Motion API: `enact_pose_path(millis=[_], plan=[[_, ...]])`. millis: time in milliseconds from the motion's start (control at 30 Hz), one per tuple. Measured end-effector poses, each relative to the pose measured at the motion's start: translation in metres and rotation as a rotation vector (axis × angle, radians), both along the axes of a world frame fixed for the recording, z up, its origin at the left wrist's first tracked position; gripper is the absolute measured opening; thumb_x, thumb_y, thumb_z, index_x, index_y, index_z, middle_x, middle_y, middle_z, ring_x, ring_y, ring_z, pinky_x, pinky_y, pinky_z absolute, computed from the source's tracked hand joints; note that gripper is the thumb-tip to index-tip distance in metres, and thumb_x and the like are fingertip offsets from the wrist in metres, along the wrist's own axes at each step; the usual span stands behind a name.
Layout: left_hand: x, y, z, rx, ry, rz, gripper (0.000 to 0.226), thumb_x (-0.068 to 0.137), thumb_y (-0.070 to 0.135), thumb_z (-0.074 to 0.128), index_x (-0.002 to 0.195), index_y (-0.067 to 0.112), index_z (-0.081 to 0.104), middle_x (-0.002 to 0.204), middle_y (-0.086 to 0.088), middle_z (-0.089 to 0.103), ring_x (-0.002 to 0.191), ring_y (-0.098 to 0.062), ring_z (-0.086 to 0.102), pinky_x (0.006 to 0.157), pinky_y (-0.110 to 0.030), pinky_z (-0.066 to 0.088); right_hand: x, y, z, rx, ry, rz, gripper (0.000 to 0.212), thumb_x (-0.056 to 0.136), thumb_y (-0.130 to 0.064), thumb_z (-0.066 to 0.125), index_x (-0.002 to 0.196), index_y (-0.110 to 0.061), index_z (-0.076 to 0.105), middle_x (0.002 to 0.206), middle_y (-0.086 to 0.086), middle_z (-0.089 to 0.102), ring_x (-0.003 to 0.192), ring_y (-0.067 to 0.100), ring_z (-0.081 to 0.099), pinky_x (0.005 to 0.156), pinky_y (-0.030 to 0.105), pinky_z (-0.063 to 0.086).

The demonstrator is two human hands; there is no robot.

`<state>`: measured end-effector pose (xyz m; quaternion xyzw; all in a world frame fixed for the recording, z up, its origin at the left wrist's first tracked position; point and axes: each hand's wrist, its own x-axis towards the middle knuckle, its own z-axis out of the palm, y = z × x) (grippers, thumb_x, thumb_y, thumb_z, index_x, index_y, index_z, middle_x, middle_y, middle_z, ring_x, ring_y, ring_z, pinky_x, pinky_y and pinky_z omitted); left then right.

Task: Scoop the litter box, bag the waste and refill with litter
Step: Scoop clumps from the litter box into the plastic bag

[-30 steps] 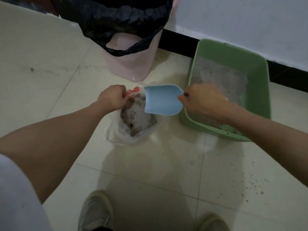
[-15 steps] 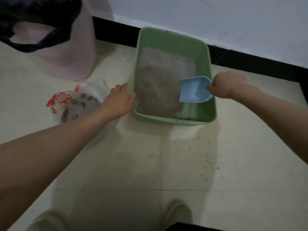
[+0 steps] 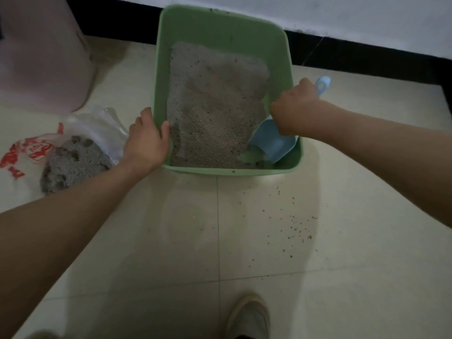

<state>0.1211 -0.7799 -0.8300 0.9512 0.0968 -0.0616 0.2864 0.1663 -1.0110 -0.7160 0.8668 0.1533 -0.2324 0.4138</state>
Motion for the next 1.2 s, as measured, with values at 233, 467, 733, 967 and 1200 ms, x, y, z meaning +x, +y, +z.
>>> enact_pose_path(millis=[233,467,733,967,1200], plan=[[0.001,-0.002,-0.005,-0.031,-0.025,0.032,0.049,0.097,0.028,0.038,0.132,-0.005,0.029,0.123,-0.033,0.045,0.114,-0.046,0.043,0.09,-0.048,0.037,0.007,-0.019,-0.002,0.022,0.046,0.066,0.032,0.092,-0.019,0.044,0.062,-0.016,0.035,0.062,-0.002,0.038,0.056,0.012,0.027,0.079,0.033,0.022],[0.001,-0.002,-0.005,-0.053,-0.028,0.044,0.047,0.096,0.028,0.04,0.13,-0.004,0.031,0.119,-0.034,0.048,0.111,-0.046,0.045,0.089,-0.049,0.039,0.021,-0.025,-0.004,0.108,0.084,-0.077,0.032,0.094,-0.024,0.042,0.064,-0.016,0.035,0.067,0.001,0.044,0.06,0.015,0.036,0.081,0.036,0.022],[0.001,-0.002,-0.006,-0.084,-0.017,0.058,0.045,0.096,0.029,0.041,0.127,-0.003,0.033,0.116,-0.033,0.05,0.108,-0.047,0.048,0.088,-0.05,0.042,0.016,-0.015,-0.037,0.515,0.179,-0.458,0.035,0.095,-0.032,0.044,0.107,-0.006,0.064,0.104,0.011,0.064,0.087,0.025,0.057,0.081,0.035,0.047],[0.0,-0.004,-0.004,-0.099,0.003,0.08,0.046,0.097,0.03,0.039,0.131,-0.001,0.031,0.119,-0.032,0.05,0.111,-0.045,0.047,0.09,-0.048,0.041,0.001,0.034,-0.068,0.99,0.309,-0.831,0.038,0.098,-0.022,0.04,0.065,-0.007,0.052,0.061,0.006,0.054,0.05,0.016,0.048,0.05,0.026,0.041],[0.0,-0.004,-0.003,-0.086,-0.008,0.079,0.047,0.098,0.03,0.036,0.131,-0.002,0.031,0.119,-0.035,0.049,0.111,-0.048,0.047,0.09,-0.049,0.04,-0.001,0.029,-0.051,1.369,0.125,-1.267,0.031,0.101,-0.02,0.035,0.094,0.003,0.054,0.064,0.008,0.048,0.051,0.015,0.041,0.045,0.023,0.035]])
